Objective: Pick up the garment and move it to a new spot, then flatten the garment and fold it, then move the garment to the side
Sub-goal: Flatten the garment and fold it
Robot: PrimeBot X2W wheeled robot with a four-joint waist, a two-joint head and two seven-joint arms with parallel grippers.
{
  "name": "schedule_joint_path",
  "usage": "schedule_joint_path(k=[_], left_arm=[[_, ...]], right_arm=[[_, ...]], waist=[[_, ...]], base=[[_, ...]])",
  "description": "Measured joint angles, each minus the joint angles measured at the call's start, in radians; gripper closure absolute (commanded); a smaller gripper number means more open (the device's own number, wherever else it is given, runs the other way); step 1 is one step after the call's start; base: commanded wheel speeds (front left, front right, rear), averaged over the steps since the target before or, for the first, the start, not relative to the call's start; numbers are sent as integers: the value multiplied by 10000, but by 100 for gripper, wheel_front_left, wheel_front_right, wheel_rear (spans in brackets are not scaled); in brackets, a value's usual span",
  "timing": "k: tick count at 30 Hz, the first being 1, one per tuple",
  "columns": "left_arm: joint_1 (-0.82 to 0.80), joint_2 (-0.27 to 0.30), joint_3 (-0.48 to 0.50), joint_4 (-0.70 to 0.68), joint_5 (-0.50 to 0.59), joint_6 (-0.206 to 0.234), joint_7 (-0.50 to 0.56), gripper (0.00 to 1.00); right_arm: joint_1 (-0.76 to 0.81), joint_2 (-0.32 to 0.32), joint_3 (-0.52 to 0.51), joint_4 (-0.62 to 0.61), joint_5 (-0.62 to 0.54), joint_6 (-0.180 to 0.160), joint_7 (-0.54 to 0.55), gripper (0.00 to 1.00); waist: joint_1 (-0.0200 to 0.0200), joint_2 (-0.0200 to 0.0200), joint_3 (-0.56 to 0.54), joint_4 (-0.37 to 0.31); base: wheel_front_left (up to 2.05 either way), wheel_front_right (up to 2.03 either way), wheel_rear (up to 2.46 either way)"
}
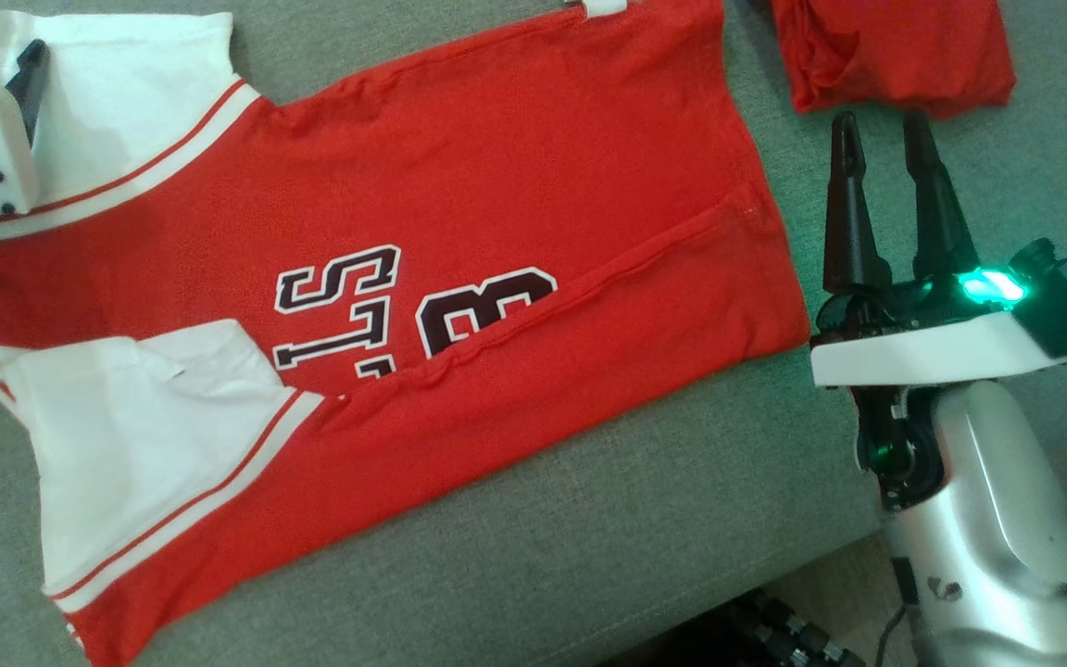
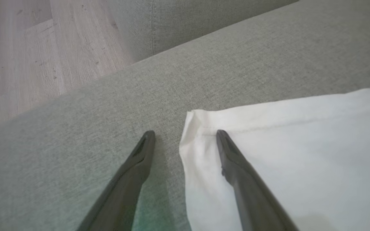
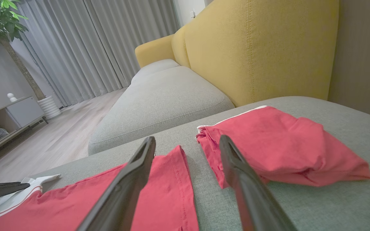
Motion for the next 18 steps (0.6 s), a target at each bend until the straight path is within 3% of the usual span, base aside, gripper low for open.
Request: schedule_joint_path(k=[2,3,4,5,11,18], left_arm=[[0,44,-203,-157,-357,2,205,3],[0,84,-318,-272,-583,4,320,44],[0,132,-453,-393,-775,4,422,94],[2,163,-598,-541,-943,2,529,100],[105,186,-1127,-811,-1210,0,130,100],[265,-265,-1221,-825,-915,4,-2090,100]], right_arm=[[-1,0,0,4,0,0,0,0],[-2,0,-4,12,-2,0,0,0],[-4,0,-4,15,-10,0,0,0],[-12,0,-8,21,-17,0,0,0],[-31,2,-109,190,-288,0,0,0],[-222,2,-435,734,-1250,0,25,0]], waist=[[-1,0,13,-6],[0,0,15,-5],[0,0,10,0],[0,0,-2,12],[0,0,-182,188],[-1,0,-577,715]], base=[[0,0,0],[0,0,0],[0,0,0],[0,0,0],[0,0,0],[0,0,0]])
